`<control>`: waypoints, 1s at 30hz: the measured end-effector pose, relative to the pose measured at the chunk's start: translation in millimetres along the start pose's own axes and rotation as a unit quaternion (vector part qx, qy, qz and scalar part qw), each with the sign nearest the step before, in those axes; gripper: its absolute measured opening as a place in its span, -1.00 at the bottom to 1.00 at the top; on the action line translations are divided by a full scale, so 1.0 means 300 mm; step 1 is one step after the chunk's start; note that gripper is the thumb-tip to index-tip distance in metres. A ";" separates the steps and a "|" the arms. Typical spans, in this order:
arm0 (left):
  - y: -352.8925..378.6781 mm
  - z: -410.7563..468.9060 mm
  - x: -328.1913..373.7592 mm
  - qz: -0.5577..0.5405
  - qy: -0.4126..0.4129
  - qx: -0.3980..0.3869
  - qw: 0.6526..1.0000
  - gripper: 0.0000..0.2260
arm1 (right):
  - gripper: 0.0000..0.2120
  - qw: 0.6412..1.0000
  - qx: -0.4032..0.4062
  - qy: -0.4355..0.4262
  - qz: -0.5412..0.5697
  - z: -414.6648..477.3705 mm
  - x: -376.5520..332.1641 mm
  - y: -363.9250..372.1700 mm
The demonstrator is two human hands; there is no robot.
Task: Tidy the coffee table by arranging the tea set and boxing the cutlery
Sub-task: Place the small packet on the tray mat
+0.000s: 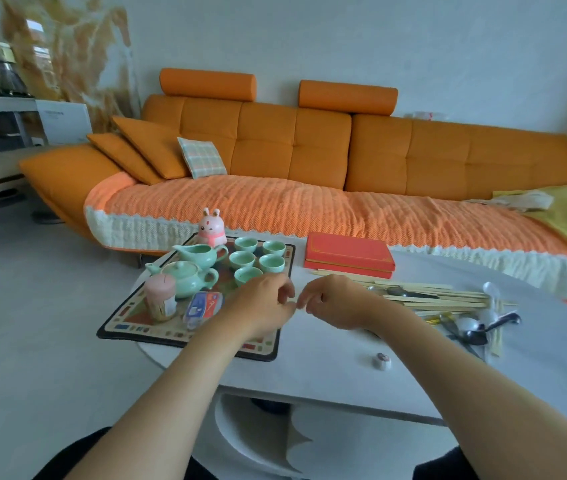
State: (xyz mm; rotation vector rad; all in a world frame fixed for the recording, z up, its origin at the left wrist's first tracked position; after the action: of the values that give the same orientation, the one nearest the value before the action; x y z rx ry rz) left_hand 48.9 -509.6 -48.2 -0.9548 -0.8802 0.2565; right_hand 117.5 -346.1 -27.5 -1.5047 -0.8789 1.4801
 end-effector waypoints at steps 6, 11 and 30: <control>0.156 -0.011 0.149 -0.006 0.034 -0.146 0.989 -0.83 | -0.70 0.993 -0.097 0.034 -0.066 -0.157 0.142 -0.083; 0.231 -0.023 0.198 0.018 0.056 -0.179 0.982 -0.74 | -0.73 0.982 -0.154 0.037 -0.102 -0.226 0.235 -0.082; 0.093 0.032 0.072 -0.248 -0.144 0.009 0.958 -0.82 | -0.77 0.987 0.101 -0.008 0.124 -0.013 0.074 0.019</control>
State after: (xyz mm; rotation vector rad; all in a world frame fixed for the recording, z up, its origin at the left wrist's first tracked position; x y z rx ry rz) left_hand 60.3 -475.9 -56.2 -0.6571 -1.3524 -0.0312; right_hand 122.3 -328.5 -42.0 -1.4921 -0.5444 1.7073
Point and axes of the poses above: each hand's wrist, its own z-axis towards the middle knuckle, its own y-axis out of the palm, x = y × z, the point moved 1 cm from there along z, towards the middle knuckle, and after that the axes turned 4 degrees about x, right-handed, at the moved point
